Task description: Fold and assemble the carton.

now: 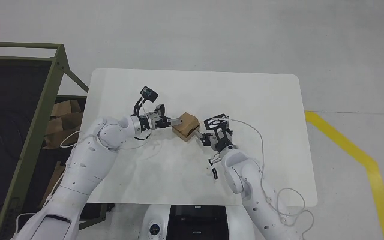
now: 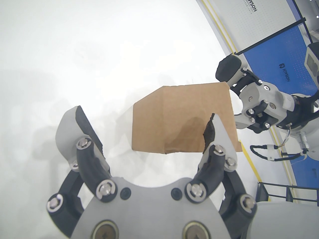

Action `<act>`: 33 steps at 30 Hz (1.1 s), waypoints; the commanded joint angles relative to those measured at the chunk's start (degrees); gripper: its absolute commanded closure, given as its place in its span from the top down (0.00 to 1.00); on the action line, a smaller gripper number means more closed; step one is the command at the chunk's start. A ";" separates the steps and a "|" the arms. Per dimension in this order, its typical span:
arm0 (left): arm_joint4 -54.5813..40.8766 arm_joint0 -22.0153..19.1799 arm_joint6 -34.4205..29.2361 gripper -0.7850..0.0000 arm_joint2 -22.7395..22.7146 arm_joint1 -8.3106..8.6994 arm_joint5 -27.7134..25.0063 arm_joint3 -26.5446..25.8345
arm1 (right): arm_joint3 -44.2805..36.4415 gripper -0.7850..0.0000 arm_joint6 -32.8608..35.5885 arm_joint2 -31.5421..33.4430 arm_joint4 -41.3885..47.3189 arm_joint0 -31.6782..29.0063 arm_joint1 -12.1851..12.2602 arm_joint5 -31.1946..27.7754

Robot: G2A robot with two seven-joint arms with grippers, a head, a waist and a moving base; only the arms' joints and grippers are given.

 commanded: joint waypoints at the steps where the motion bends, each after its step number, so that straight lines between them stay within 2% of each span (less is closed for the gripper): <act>1: 0.00 0.00 0.01 1.00 0.00 0.00 0.00 0.00 | -0.99 1.00 -0.27 0.63 0.14 -0.61 0.11 0.33; 9: -0.71 0.85 0.20 1.00 0.40 -0.06 0.91 -0.67 | -2.91 1.00 -0.31 0.99 0.44 -2.04 0.34 -0.51; 14: -8.02 -0.03 -5.13 1.00 0.07 0.07 -0.89 0.36 | -2.37 1.00 -0.47 0.77 0.53 -1.85 0.31 -0.34; 17: -10.50 -0.92 -8.70 1.00 -0.17 0.24 0.12 1.37 | -2.37 1.00 -0.73 0.77 0.71 -1.96 0.31 -0.12; 25: -25.75 -3.72 -18.86 1.00 0.14 0.17 0.82 6.33 | -3.10 1.00 -1.57 0.95 0.65 -2.87 0.41 0.44; 33: -26.40 -4.06 -19.68 1.00 0.18 0.19 0.92 6.73 | -3.32 1.00 -0.24 0.67 0.16 -2.81 0.50 -0.26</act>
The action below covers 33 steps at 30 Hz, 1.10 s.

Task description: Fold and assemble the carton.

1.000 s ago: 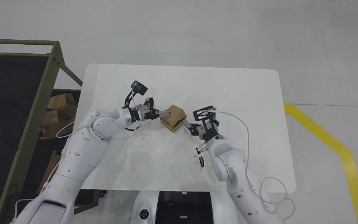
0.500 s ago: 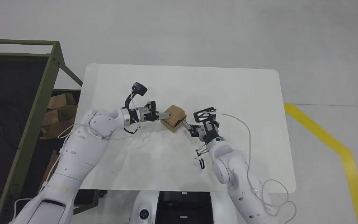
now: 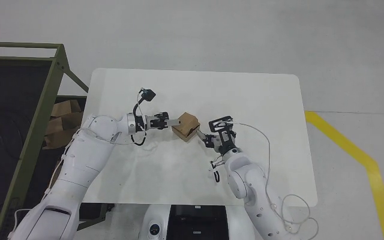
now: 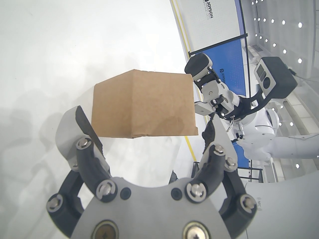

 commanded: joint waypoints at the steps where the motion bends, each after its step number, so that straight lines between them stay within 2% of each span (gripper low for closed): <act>1: -0.01 0.00 -0.01 1.00 0.00 0.00 0.00 0.00 | -0.24 1.00 0.83 -0.19 -0.32 0.20 0.01 -0.23; 14: -0.83 0.95 3.22 1.00 0.50 -0.03 1.78 -0.84 | -1.40 1.00 -0.11 -1.38 0.20 0.00 -0.19 0.99; 16: -0.78 0.84 3.54 0.95 0.75 -0.07 1.82 -0.65 | -0.98 1.00 -0.12 -1.77 0.14 0.39 -0.26 0.83; 19: -0.47 0.62 3.75 0.70 1.28 -0.14 2.04 -0.49 | -0.64 1.00 -0.47 -2.18 0.46 0.86 -0.42 1.63; 24: -0.21 0.25 4.06 0.68 1.87 -0.21 2.26 0.02 | 0.09 1.00 -1.12 -2.40 1.53 1.34 -0.65 2.80; 26: -0.24 0.11 4.14 0.72 2.05 -0.23 2.26 0.17 | 0.71 1.00 -0.61 -2.50 1.54 1.76 -0.69 2.76; 33: -0.05 -0.26 4.31 0.73 2.58 -0.26 2.32 0.41 | 2.08 1.00 -0.40 -2.98 2.04 2.67 -0.88 2.69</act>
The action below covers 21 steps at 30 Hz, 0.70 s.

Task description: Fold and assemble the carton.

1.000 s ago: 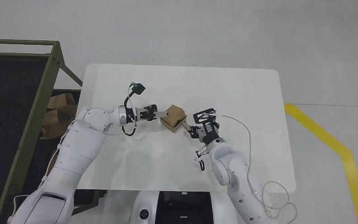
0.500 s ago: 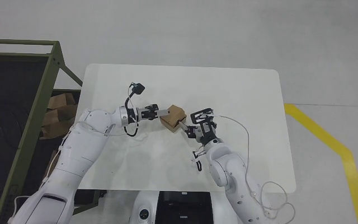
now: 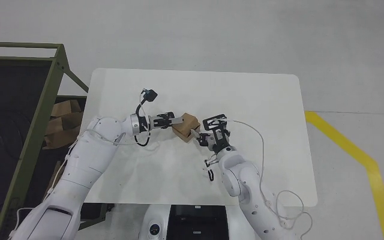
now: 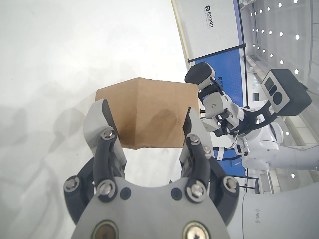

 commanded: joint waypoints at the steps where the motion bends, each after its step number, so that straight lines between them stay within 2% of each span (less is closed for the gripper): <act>1: 0.15 -0.13 -0.11 0.73 0.20 -0.01 0.05 0.08 | 0.22 1.00 -0.02 -0.05 0.18 0.14 -0.04 0.00; 10: 0.63 -0.86 -0.28 0.67 1.07 -0.08 0.40 0.62 | 0.76 1.00 0.45 -0.14 0.21 0.54 -0.09 -0.39; 17: 1.76 -1.31 -0.45 0.73 1.69 -0.08 0.57 0.64 | 0.76 1.00 0.44 0.13 0.17 0.45 -0.06 -0.42; 21: 2.44 -1.47 -0.09 0.68 2.17 -0.14 0.95 0.65 | 0.45 1.00 0.39 0.43 0.12 0.01 0.04 -0.69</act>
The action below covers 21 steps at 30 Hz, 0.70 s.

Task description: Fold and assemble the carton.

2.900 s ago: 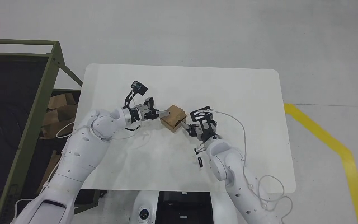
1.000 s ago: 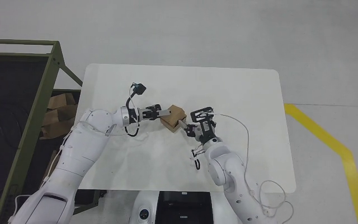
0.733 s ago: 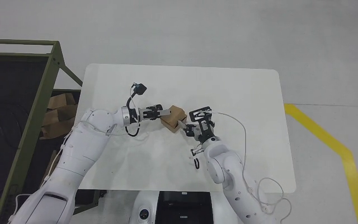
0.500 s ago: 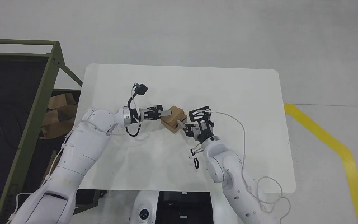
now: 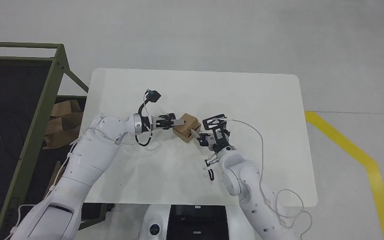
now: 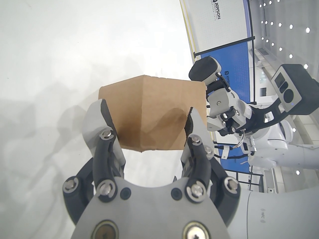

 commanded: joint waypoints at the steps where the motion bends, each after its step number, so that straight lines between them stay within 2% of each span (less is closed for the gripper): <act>1: 0.17 -0.07 0.17 0.68 0.16 -0.02 0.11 0.05 | -0.09 1.00 -0.07 0.08 -0.07 -0.20 0.04 -0.11; 6: 0.38 -0.18 0.48 0.67 0.43 -0.04 0.23 0.23 | 0.10 1.00 -0.22 0.14 -0.23 -0.44 0.09 -0.46; 9: 0.43 -0.20 0.47 0.62 0.61 -0.05 0.23 0.36 | 0.39 1.00 -0.22 0.12 -0.11 -0.47 0.09 -0.54; 11: 0.55 -0.19 0.50 0.54 0.71 -0.04 0.18 0.43 | 0.52 1.00 -0.16 0.12 -0.13 -0.46 0.10 -0.59; 15: 1.08 -0.25 0.54 0.50 0.89 -0.01 0.14 0.48 | 0.87 1.00 0.42 0.02 -0.94 -0.39 0.11 -0.23; 21: 1.45 -0.19 0.65 0.49 1.03 0.04 0.02 0.41 | 0.54 1.00 0.35 -0.23 -1.21 -0.58 0.07 0.27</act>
